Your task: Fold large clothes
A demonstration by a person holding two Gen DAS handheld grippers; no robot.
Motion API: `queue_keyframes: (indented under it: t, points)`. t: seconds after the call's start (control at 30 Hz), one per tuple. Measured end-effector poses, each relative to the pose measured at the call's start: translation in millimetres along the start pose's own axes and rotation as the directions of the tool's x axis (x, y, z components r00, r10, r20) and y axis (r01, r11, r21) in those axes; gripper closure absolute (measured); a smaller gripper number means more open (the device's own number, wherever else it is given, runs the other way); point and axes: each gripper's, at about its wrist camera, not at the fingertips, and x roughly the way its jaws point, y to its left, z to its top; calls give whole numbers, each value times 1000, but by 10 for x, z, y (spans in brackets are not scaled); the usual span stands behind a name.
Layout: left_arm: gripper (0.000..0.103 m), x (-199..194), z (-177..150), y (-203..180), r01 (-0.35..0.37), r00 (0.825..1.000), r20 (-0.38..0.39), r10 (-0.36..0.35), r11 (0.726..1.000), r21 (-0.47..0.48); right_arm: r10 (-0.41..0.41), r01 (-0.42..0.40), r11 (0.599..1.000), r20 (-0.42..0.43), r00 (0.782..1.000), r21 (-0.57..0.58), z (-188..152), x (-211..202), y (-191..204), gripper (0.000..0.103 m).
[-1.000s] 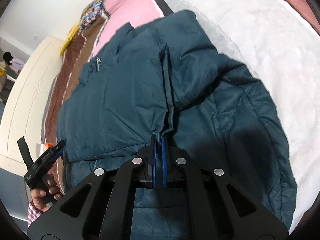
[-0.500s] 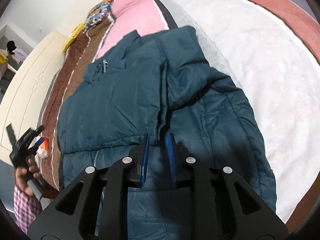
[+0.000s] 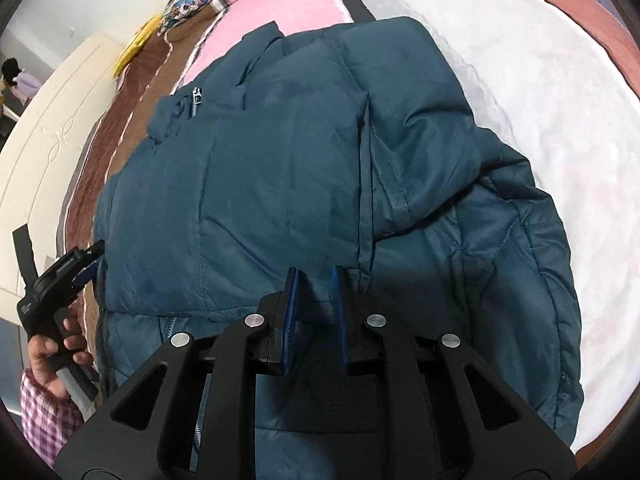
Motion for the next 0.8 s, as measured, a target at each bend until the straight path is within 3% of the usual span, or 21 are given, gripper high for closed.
queue_keyframes:
  t: [0.13, 0.27, 0.37, 0.53, 0.8]
  points:
    - [38, -301, -116, 123, 80, 997, 15, -80, 997, -18, 17, -17, 1000, 21, 1000, -15, -30, -207, -38, 84]
    - [35, -654, -422, 298, 91, 996, 10, -91, 995, 29, 50, -49, 998, 9, 999, -45, -190, -511, -165, 83]
    - [33, -899, -679, 476, 75, 997, 4, -76, 996, 49, 19, -20, 995, -10, 1000, -99, -391, -702, -270, 77]
    - [30, -1215, -1030, 815, 91, 996, -24, -91, 996, -8, -51, 42, 986, -53, 997, -160, -678, -926, -428, 69]
    - [29, -1552, -1603, 1186, 77, 994, -77, -78, 997, -9, -112, 96, 977, -76, 991, -189, -978, -1320, -731, 49]
